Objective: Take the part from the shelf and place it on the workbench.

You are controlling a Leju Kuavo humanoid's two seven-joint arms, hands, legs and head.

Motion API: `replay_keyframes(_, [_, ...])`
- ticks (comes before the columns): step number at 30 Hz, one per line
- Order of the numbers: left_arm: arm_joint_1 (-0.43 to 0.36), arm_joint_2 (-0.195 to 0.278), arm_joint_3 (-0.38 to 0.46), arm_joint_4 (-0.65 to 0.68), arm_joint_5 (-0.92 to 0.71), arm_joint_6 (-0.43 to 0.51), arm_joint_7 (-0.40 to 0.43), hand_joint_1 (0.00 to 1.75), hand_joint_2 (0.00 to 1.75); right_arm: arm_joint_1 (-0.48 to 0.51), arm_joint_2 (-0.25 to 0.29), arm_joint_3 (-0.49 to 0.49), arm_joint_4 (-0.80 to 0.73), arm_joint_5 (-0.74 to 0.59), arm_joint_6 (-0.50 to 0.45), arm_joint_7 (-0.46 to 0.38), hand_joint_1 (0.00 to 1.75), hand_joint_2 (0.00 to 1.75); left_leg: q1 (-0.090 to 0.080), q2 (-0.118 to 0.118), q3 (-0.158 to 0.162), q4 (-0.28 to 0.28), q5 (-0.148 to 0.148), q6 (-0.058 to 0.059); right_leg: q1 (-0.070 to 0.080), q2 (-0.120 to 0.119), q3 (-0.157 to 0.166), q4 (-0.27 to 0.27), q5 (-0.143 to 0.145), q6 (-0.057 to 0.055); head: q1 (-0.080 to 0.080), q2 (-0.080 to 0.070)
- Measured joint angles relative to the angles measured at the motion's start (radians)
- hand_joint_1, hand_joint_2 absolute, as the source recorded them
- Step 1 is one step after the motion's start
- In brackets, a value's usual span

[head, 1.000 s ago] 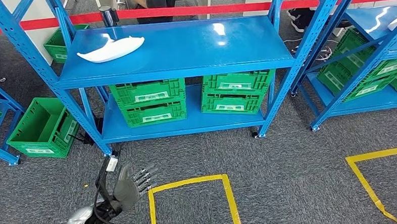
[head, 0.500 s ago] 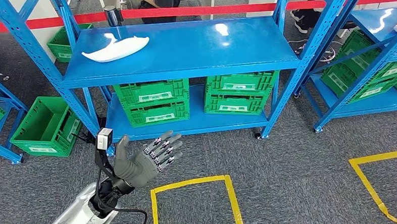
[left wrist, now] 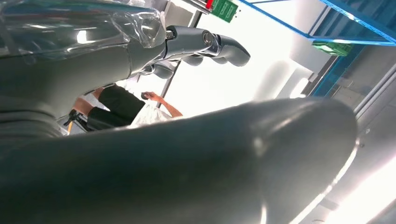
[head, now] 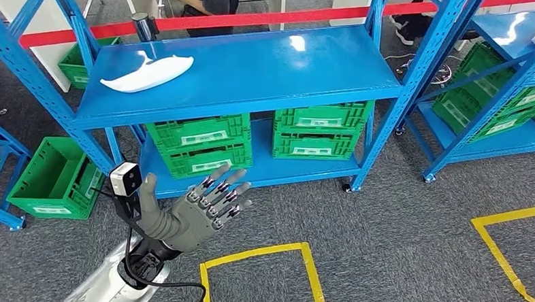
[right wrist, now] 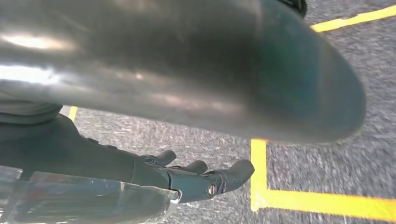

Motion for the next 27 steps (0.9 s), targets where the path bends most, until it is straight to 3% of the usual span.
replay_keyframes(2, [-0.001, 0.002, -0.003, -0.008, 0.000, 0.000, 0.000, 0.00, 0.00, 0.001, -0.001, 0.001, 0.001, 0.000, 0.001, 0.000, 0.00, 0.00, -0.001, -0.003, 0.033, -0.033, -0.006, 0.012, -0.002, -0.003, 0.009, 0.005, 0.009, 0.016, -0.002, 0.000])
replay_keyframes(4, [-0.003, 0.003, -0.006, -0.012, 0.003, -0.002, -0.001, 0.00, 0.00, 0.000, -0.002, 0.001, 0.001, -0.001, 0.001, -0.001, 0.00, 0.00, 0.005, -0.005, 0.072, -0.056, -0.012, 0.017, -0.002, -0.005, -0.020, 0.068, 0.005, 0.018, 0.000, 0.000])
replay_keyframes(7, [0.000, 0.006, -0.012, -0.015, 0.018, -0.007, -0.001, 0.00, 0.00, 0.003, -0.010, 0.003, 0.003, -0.001, 0.001, -0.003, 0.00, 0.00, 0.009, -0.006, 0.107, -0.063, -0.040, 0.011, -0.003, -0.006, -0.150, 0.245, -0.035, 0.012, 0.002, 0.000])
replay_keyframes(8, [0.003, 0.008, -0.013, -0.015, 0.023, -0.009, -0.001, 0.00, 0.00, 0.007, -0.015, 0.005, 0.003, -0.001, 0.001, -0.004, 0.00, 0.00, 0.009, -0.008, 0.121, -0.063, -0.053, 0.009, -0.004, -0.006, -0.185, 0.273, -0.050, 0.014, 0.002, 0.000])
replay_keyframes(10, [0.009, 0.011, -0.015, -0.017, 0.030, -0.012, -0.001, 0.00, 0.00, 0.020, -0.025, 0.010, 0.004, -0.001, 0.002, -0.005, 0.00, 0.00, 0.012, -0.014, 0.161, -0.063, -0.084, 0.001, -0.006, -0.007, -0.209, 0.230, -0.046, 0.030, 0.003, 0.000])
replay_keyframes(11, [0.011, 0.013, -0.016, -0.018, 0.032, -0.012, -0.001, 0.00, 0.00, 0.026, -0.030, 0.012, 0.004, -0.001, 0.002, -0.005, 0.00, 0.00, 0.014, -0.015, 0.182, -0.063, -0.102, -0.005, -0.009, -0.010, -0.202, 0.168, -0.015, 0.045, 0.003, 0.000])
replay_keyframes(12, [0.013, 0.015, -0.016, -0.019, 0.032, -0.012, -0.001, 0.00, 0.00, 0.032, -0.034, 0.014, 0.005, -0.001, 0.002, -0.005, 0.00, 0.00, 0.015, -0.016, 0.203, -0.062, -0.122, -0.011, -0.011, -0.015, -0.192, 0.105, 0.042, 0.062, 0.004, 0.000])
replay_keyframes(13, [0.015, 0.017, -0.017, -0.020, 0.033, -0.013, -0.001, 0.00, 0.00, 0.034, -0.036, 0.016, 0.006, 0.000, 0.002, -0.005, 0.00, 0.00, 0.014, -0.015, 0.218, -0.063, -0.140, -0.017, -0.010, -0.022, -0.180, 0.058, 0.087, 0.064, 0.005, 0.000])
replay_keyframes(14, [0.016, 0.018, -0.018, -0.023, 0.033, -0.013, -0.002, 0.00, 0.00, 0.035, -0.038, 0.017, 0.006, 0.000, 0.002, -0.005, 0.00, 0.00, 0.013, -0.013, 0.230, -0.066, -0.157, -0.024, -0.008, -0.024, -0.171, 0.030, 0.122, 0.057, 0.004, 0.000])
replay_keyframes(15, [0.016, 0.019, -0.020, -0.027, 0.035, -0.013, -0.003, 0.00, 0.00, 0.034, -0.039, 0.019, 0.006, 0.000, 0.002, -0.006, 0.00, 0.00, 0.012, -0.011, 0.241, -0.067, -0.166, -0.029, -0.005, -0.025, -0.166, 0.023, 0.136, 0.041, 0.003, 0.000])
replay_keyframes(16, [0.015, 0.020, -0.021, -0.033, 0.038, -0.014, -0.005, 0.00, 0.00, 0.032, -0.040, 0.020, 0.006, 0.001, 0.002, -0.006, 0.00, 0.00, 0.013, -0.009, 0.243, -0.061, -0.166, -0.034, -0.003, -0.021, -0.157, 0.023, 0.121, 0.016, 0.001, 0.000])
replay_keyframes(18, [0.013, 0.021, -0.022, -0.045, 0.043, -0.015, -0.009, 0.00, 0.00, 0.033, -0.044, 0.024, 0.004, 0.001, 0.001, -0.005, 0.00, 0.00, 0.016, -0.007, 0.219, 0.011, -0.137, -0.041, -0.006, -0.014, -0.135, 0.018, 0.100, -0.008, -0.002, 0.000])
replay_keyframes(20, [0.015, 0.025, -0.024, -0.049, 0.049, -0.018, -0.014, 0.00, 0.00, 0.041, -0.051, 0.029, 0.003, -0.001, -0.002, -0.003, 0.00, 0.00, 0.020, -0.006, 0.131, 0.149, -0.115, -0.049, -0.007, -0.009, -0.097, 0.008, 0.075, -0.019, -0.003, 0.000])
replay_keyframes(21, [0.018, 0.027, -0.025, -0.050, 0.052, -0.021, -0.016, 0.00, 0.00, 0.045, -0.056, 0.031, 0.003, -0.004, -0.005, -0.001, 0.00, 0.00, 0.022, -0.005, 0.079, 0.211, -0.132, -0.053, -0.007, -0.007, -0.076, 0.002, 0.061, -0.021, -0.004, 0.000])
replay_keyframes(22, [0.021, 0.030, -0.026, -0.049, 0.054, -0.026, -0.019, 0.00, 0.00, 0.050, -0.059, 0.035, 0.002, -0.008, -0.009, 0.001, 0.00, 0.00, 0.023, -0.005, 0.030, 0.252, -0.173, -0.056, -0.006, -0.004, -0.053, -0.005, 0.046, -0.022, -0.004, 0.000])
replay_keyframes(24, [0.024, 0.034, -0.028, -0.049, 0.054, -0.037, -0.029, 0.00, 0.00, 0.059, -0.065, 0.039, -0.001, -0.020, -0.018, 0.006, 0.00, 0.00, 0.024, -0.005, -0.041, 0.262, -0.268, -0.056, -0.003, 0.003, -0.004, -0.016, 0.014, -0.022, -0.004, 0.000])
replay_keyframes(25, [0.024, 0.035, -0.029, -0.049, 0.053, -0.041, -0.034, 0.00, 0.00, 0.062, -0.067, 0.041, -0.003, -0.026, -0.021, 0.006, 0.00, 0.00, 0.023, -0.005, -0.064, 0.235, -0.287, -0.052, 0.001, 0.006, 0.023, -0.021, -0.003, -0.022, -0.005, 0.000])
replay_keyframes(26, [0.024, 0.037, -0.030, -0.049, 0.052, -0.043, -0.040, 0.00, 0.00, 0.063, -0.068, 0.042, -0.004, -0.031, -0.024, 0.004, 0.00, 0.00, 0.020, -0.005, -0.080, 0.193, -0.261, -0.041, 0.005, 0.009, 0.052, -0.027, -0.020, -0.023, -0.005, 0.000])
replay_keyframes(27, [0.025, 0.039, -0.031, -0.049, 0.050, -0.042, -0.044, 0.00, 0.00, 0.065, -0.066, 0.044, -0.006, -0.035, -0.026, 0.001, 0.00, 0.00, 0.014, -0.006, -0.092, 0.136, -0.178, -0.026, 0.007, 0.011, 0.078, -0.033, -0.038, -0.023, -0.004, 0.000])
